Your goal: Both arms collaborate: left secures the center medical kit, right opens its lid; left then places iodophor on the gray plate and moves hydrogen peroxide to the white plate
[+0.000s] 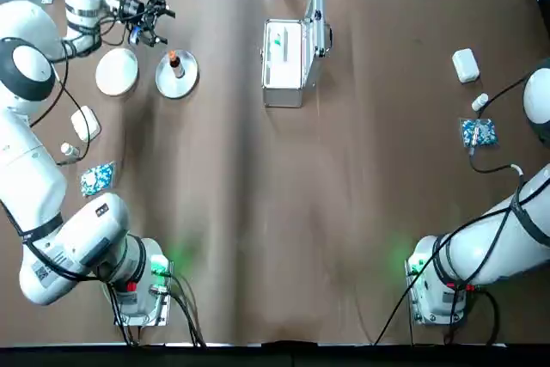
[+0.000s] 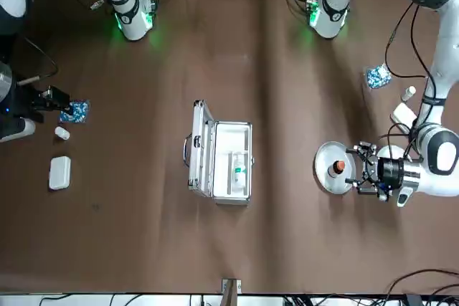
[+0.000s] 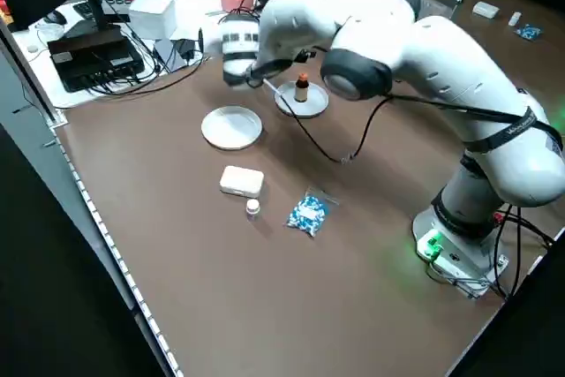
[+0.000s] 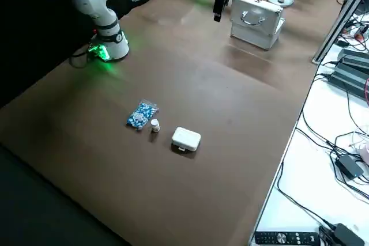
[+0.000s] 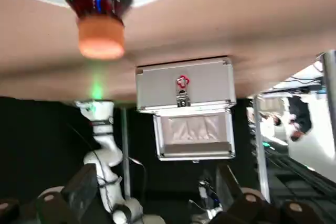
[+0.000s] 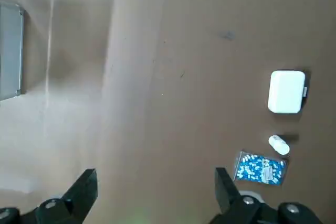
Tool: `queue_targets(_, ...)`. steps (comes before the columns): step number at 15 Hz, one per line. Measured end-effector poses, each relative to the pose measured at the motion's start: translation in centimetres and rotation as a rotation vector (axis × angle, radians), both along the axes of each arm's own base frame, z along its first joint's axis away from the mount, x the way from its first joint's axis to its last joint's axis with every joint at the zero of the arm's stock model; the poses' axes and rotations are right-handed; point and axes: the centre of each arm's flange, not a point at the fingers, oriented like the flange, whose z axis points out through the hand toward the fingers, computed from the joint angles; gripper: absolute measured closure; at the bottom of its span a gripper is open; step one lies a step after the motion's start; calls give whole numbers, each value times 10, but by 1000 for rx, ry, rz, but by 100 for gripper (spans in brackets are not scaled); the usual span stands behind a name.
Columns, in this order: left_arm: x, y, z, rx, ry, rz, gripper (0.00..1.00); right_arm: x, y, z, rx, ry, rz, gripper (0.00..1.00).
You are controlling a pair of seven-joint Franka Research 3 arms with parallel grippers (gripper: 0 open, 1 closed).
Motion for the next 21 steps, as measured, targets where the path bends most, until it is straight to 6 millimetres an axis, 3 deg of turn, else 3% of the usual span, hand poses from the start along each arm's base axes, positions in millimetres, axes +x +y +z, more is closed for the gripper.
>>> queue_targets(3,8,-48,48,115,-91,-95,0,-2,-2,4,-13,-4,-3,1)
queue_targets(6,10,-111,105,268,-222,-198,0,0,-6,9,-43,-28,-5,1)
queue_targets(8,6,-152,140,360,-308,-261,0,0,-8,13,-45,-42,-9,1)
queue_targets(11,-4,-203,176,470,-423,-345,0,-4,-17,22,-43,-56,-28,1)
queue_targets(15,-23,-267,200,604,-554,-476,0,-15,-41,40,-37,-86,-66,1)
queue_targets(19,-28,-290,198,654,-608,-523,0,-20,-43,47,-31,-92,-64,1)
queue_targets(21,-36,-316,197,708,-666,-585,0,-21,-42,48,-30,-94,-60,1)
